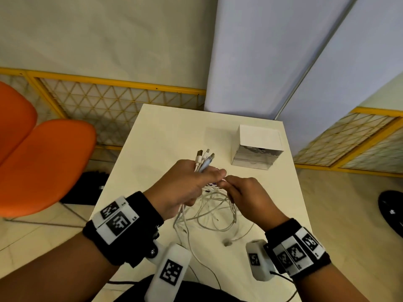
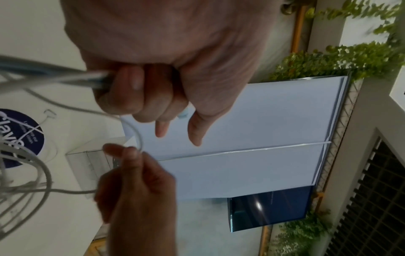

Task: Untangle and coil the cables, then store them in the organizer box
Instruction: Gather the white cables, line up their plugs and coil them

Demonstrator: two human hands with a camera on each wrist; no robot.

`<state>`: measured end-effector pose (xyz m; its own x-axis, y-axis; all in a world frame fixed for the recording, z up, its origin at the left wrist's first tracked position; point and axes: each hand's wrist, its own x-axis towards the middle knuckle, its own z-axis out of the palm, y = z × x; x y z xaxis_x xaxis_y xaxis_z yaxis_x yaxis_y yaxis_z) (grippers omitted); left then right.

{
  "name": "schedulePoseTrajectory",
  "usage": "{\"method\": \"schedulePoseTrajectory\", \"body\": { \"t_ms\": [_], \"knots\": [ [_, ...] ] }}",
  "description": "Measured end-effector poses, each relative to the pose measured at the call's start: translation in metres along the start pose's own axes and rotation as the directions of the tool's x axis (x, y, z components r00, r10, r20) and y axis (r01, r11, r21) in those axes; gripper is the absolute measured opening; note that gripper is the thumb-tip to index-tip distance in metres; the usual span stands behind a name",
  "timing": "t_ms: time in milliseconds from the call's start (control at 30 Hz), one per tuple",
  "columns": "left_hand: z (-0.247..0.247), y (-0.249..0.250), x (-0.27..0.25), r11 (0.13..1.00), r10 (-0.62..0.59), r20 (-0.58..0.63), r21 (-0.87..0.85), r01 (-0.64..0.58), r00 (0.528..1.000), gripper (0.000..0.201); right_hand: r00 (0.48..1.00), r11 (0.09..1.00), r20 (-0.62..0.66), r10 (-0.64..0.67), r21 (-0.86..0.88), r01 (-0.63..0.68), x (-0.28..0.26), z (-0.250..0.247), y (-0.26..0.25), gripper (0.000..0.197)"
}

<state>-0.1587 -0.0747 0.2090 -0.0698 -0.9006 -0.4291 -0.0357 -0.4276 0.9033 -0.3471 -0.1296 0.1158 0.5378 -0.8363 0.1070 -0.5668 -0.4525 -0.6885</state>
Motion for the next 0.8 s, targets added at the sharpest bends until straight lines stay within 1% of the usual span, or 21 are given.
{"method": "schedulePoseTrajectory", "body": {
  "t_ms": [100,167,233,300,367,400,433,500,600,700,800],
  "knots": [
    [0.005,-0.001,0.006,0.995,0.023,-0.064,0.097,-0.017,0.998,0.029,0.998,0.998,0.002,-0.07,-0.006,0.07,0.001,-0.013,-0.027,0.025],
    [0.007,-0.002,0.011,0.977,0.094,-0.133,0.204,-0.066,0.987,0.033,0.998,0.998,0.008,-0.057,0.003,0.057,0.0,-0.016,-0.035,0.021],
    [0.007,0.0,0.014,0.958,0.166,-0.173,0.263,-0.117,0.971,0.031,0.999,1.0,0.014,-0.03,0.007,0.03,-0.003,-0.018,-0.038,0.026],
    [0.004,0.002,0.013,0.949,0.152,-0.14,0.298,-0.105,0.978,0.03,0.999,1.0,0.024,-0.027,0.007,0.026,-0.007,-0.02,-0.039,0.022],
    [0.002,0.001,0.013,0.932,0.091,-0.069,0.357,-0.061,0.993,0.041,0.999,1.0,0.044,-0.02,0.014,0.019,-0.01,-0.022,-0.04,0.019],
    [0.0,0.0,0.014,0.918,0.072,-0.057,0.393,-0.044,0.996,0.046,0.998,0.999,0.054,-0.015,0.033,0.013,-0.011,-0.023,-0.041,0.019],
    [-0.001,0.0,0.014,0.904,0.062,-0.059,0.426,-0.031,0.996,0.045,0.998,0.998,0.062,-0.011,0.059,0.007,-0.012,-0.024,-0.042,0.02],
    [-0.002,0.001,0.013,0.881,0.048,-0.059,0.473,-0.014,0.997,0.036,0.996,0.991,0.09,0.02,0.13,-0.031,-0.014,-0.024,-0.044,0.024],
    [-0.002,0.008,0.007,0.899,0.068,-0.039,0.436,-0.044,0.997,0.033,0.987,0.96,0.13,0.098,0.247,-0.128,-0.016,-0.021,-0.039,0.024],
    [0.0,0.017,-0.001,0.928,0.141,-0.028,0.353,-0.122,0.99,0.03,0.972,0.933,0.161,0.174,0.288,-0.215,-0.017,-0.009,-0.022,0.026],
    [0.0,0.03,-0.014,0.937,0.229,-0.018,0.275,-0.215,0.973,0.026,0.94,0.882,0.205,0.272,0.338,-0.329,-0.021,0.015,0.01,0.027]
  ]
}}
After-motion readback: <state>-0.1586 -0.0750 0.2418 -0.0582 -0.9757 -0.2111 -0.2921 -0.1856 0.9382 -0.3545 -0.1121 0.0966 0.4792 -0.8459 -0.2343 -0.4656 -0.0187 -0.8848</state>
